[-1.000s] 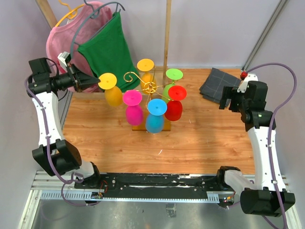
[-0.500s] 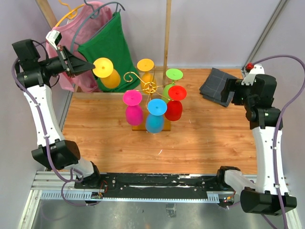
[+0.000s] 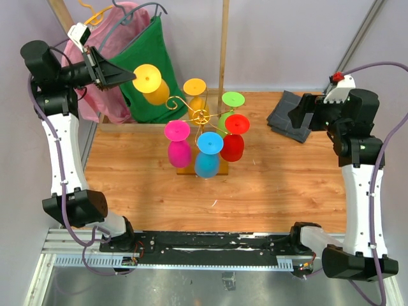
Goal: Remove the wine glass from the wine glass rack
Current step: Pick up the wine glass from the wine rack, then place the wine glass at the center of the board.
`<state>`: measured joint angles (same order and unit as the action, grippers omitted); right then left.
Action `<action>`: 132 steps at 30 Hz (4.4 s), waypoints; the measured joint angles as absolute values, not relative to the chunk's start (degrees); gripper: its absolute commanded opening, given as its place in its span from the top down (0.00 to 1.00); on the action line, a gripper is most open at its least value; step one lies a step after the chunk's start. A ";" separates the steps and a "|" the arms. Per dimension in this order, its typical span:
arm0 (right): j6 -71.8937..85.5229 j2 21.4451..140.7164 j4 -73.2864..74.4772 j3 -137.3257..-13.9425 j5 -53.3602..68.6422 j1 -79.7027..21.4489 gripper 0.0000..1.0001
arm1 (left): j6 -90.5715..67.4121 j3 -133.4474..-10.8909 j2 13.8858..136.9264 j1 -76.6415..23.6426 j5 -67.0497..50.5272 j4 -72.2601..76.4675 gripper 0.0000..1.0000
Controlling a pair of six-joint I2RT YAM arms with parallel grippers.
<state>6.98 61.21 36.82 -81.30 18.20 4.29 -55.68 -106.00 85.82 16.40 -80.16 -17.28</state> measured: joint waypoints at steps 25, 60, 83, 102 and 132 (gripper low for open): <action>35.73 76.73 16.93 -93.34 44.07 -9.56 0.00 | -61.56 -99.59 78.83 14.00 -82.76 12.19 1.00; 62.57 95.74 -9.19 -104.14 44.84 -35.42 0.02 | -21.41 -88.47 64.38 12.62 -85.69 13.34 1.00; 67.66 104.66 -13.39 -114.45 45.69 -39.51 0.02 | -10.72 -85.32 63.22 12.62 -86.94 13.28 1.00; 68.29 110.21 -17.19 -119.72 43.29 -39.51 0.02 | -12.05 -85.32 61.76 12.60 -88.44 13.28 1.00; 79.37 116.95 -31.57 -126.17 43.00 -39.51 0.07 | -12.03 -84.62 61.45 11.42 -88.47 13.89 1.00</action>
